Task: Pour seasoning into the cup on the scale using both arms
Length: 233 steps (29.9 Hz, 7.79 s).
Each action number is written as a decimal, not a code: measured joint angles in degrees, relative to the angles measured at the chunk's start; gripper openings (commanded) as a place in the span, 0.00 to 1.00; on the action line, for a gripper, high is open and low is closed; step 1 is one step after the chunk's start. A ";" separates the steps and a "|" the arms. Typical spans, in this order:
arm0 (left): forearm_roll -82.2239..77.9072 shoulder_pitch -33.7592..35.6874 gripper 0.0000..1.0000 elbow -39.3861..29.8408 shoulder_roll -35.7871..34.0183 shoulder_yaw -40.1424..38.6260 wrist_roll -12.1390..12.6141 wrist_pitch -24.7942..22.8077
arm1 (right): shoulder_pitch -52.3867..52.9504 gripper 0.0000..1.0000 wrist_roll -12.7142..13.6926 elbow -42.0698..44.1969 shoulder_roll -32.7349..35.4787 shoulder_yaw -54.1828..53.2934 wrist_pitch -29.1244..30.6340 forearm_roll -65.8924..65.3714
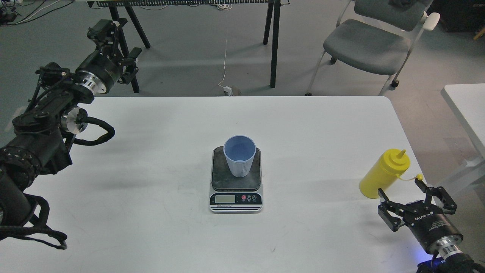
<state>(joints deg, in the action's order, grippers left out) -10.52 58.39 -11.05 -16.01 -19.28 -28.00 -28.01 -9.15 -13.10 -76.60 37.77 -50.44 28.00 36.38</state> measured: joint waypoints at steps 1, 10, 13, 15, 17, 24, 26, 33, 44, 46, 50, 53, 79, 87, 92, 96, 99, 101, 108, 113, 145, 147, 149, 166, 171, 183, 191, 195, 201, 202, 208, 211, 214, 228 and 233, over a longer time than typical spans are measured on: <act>-0.01 0.00 0.87 -0.01 0.00 0.02 0.00 0.01 | 0.15 1.00 0.00 0.14 -0.17 -0.04 0.00 -0.09; -0.12 0.00 0.87 -0.03 0.22 0.11 0.00 0.00 | 2.83 1.00 0.00 2.11 -4.79 -1.05 0.00 -0.30; -0.24 0.00 0.87 -0.03 0.01 0.12 0.00 0.00 | 3.63 1.00 0.00 2.31 -5.39 -1.22 0.00 -0.33; -0.29 0.00 0.87 -0.03 -0.26 0.12 0.00 0.00 | 4.09 1.00 0.00 2.62 -5.50 -1.26 0.00 -0.37; -0.29 -0.01 0.87 -0.03 -0.38 0.14 0.00 0.01 | 4.36 1.00 0.00 3.11 -5.61 -1.26 0.00 -0.43; -0.36 -0.24 0.87 -0.03 -0.31 0.20 0.00 0.01 | 4.57 1.00 -2.35 4.84 -7.39 -1.59 0.00 -3.23; -0.38 -0.35 0.87 -0.03 -0.18 0.20 0.00 0.00 | 4.59 1.00 -2.67 5.20 -7.95 -1.69 0.00 -3.57; -0.38 -0.38 0.87 -0.03 -0.08 0.28 0.00 0.01 | 4.62 1.00 -2.86 6.86 -10.00 -3.48 0.00 -6.30; -0.39 -0.45 0.87 -0.03 -0.12 0.29 0.00 0.01 | 5.69 0.98 -7.31 8.51 -10.89 -4.39 0.00 -11.49; -0.39 -0.48 0.87 -0.03 -0.09 0.29 0.00 0.00 | 5.71 0.96 -7.37 8.56 -10.89 -4.33 0.00 -11.73; -0.38 -0.48 0.87 -0.03 -0.16 0.29 0.00 0.00 | 5.73 0.93 -7.39 8.76 -11.24 -4.33 0.00 -12.64; -0.38 -0.48 0.87 -0.03 -0.28 0.29 0.00 0.00 | 5.74 0.90 -7.39 9.76 -12.37 -4.33 0.00 -13.27; -0.38 -0.36 0.87 -0.03 -0.22 0.38 0.00 0.00 | 5.88 0.92 -14.74 13.15 -15.70 -5.99 0.00 -22.80; -0.44 -0.46 0.87 -0.03 -0.16 0.38 0.00 0.00 | 5.73 0.92 -14.90 13.54 -15.65 -5.91 0.00 -23.07; -0.54 -0.46 0.87 -0.03 -0.24 0.38 0.00 0.01 | 5.72 0.86 -14.90 13.53 -15.67 -6.05 0.00 -23.44; -0.56 -0.46 0.87 -0.03 -0.32 0.38 0.00 0.01 | 5.59 0.76 -14.90 13.55 -15.70 -6.08 0.00 -23.48; -0.56 -0.46 0.87 -0.03 -0.34 0.38 0.00 0.01 | 5.51 0.52 -14.90 13.65 -15.71 -6.11 0.00 -23.51; -0.56 -0.46 0.87 -0.03 -0.34 0.38 0.00 0.00 | 5.47 0.50 -14.90 13.68 -15.73 -6.19 0.00 -23.54; -0.56 -0.46 0.87 -0.03 -0.34 0.38 0.00 0.00 | 5.46 0.47 -14.90 14.65 -16.78 -6.86 0.00 -24.47; -0.56 -0.46 0.87 -0.03 -0.38 0.38 0.00 0.01 | 5.52 0.47 -14.90 14.82 -17.08 -6.96 0.00 -24.77; 0.01 -0.11 0.87 -0.10 0.43 -0.03 0.00 0.01 | 58.17 0.48 -14.53 11.23 -5.45 -0.10 0.03 -102.32; 0.06 -0.18 0.87 -0.11 0.42 -0.03 0.00 0.01 | 60.08 0.48 -14.57 9.23 -5.52 2.76 0.03 -106.70; 0.13 -0.19 0.87 -0.11 0.44 -0.04 0.00 0.01 | 61.29 0.48 -14.62 7.11 -5.97 5.10 0.03 -111.60; 0.18 -0.21 0.87 -0.10 1.42 -0.29 0.00 0.01 | 62.46 0.48 -14.91 2.34 -11.77 11.75 -1.31 -143.57; 0.22 -0.21 0.87 -0.11 1.51 -0.32 0.00 0.01 | 62.50 0.48 -14.91 2.43 -13.64 13.07 -5.98 -151.08; 0.23 -0.20 0.87 -0.12 1.51 -0.31 0.00 0.01 | 62.78 0.48 -14.91 2.87 -15.27 13.26 -10.93 -157.51; 0.23 -0.09 0.87 -0.12 1.45 -0.30 0.00 0.01 | 62.78 0.48 -14.89 2.87 -15.43 13.27 -13.55 -161.31; 0.24 -0.09 0.87 -0.12 1.50 -0.32 0.00 0.01 | 62.72 0.48 -14.90 2.87 -15.44 13.27 -13.97 -161.37; 0.23 -0.06 0.87 -0.12 1.51 -0.20 0.00 0.01 | 62.70 0.48 -14.90 2.87 -15.59 13.26 -14.07 -161.38; 0.24 0.00 0.87 -0.12 1.51 -0.18 0.00 0.01 | 62.78 0.48 -14.91 2.88 -15.65 13.12 -13.99 -161.38; 0.23 0.06 0.87 -0.12 1.66 -0.15 0.00 0.00 | 64.28 0.48 -12.66 8.93 -15.49 6.94 -4.14 -137.99; 0.24 0.06 0.87 -0.14 1.69 -0.04 0.00 -0.01 | 65.60 0.48 -7.72 15.68 -13.76 3.45 -0.68 -119.98; 0.22 0.02 0.87 -0.20 1.70 0.02 0.00 0.01 | 65.88 0.48 -3.00 21.13 -10.01 3.41 -0.10 -102.01; -0.11 0.39 0.87 -0.13 2.86 0.22 0.00 -0.01 | 51.33 0.48 -2.92 15.88 -4.39 1.93 -0.02 -20.02; -0.31 0.39 0.87 -0.14 2.59 0.29 0.00 0.00 | 44.27 0.49 -4.96 11.90 -4.71 -2.54 -0.02 -12.58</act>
<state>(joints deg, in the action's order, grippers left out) -10.83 58.78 -11.18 -13.43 -18.98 -28.00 -28.01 35.12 -18.06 -64.70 33.05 -52.98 27.98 23.80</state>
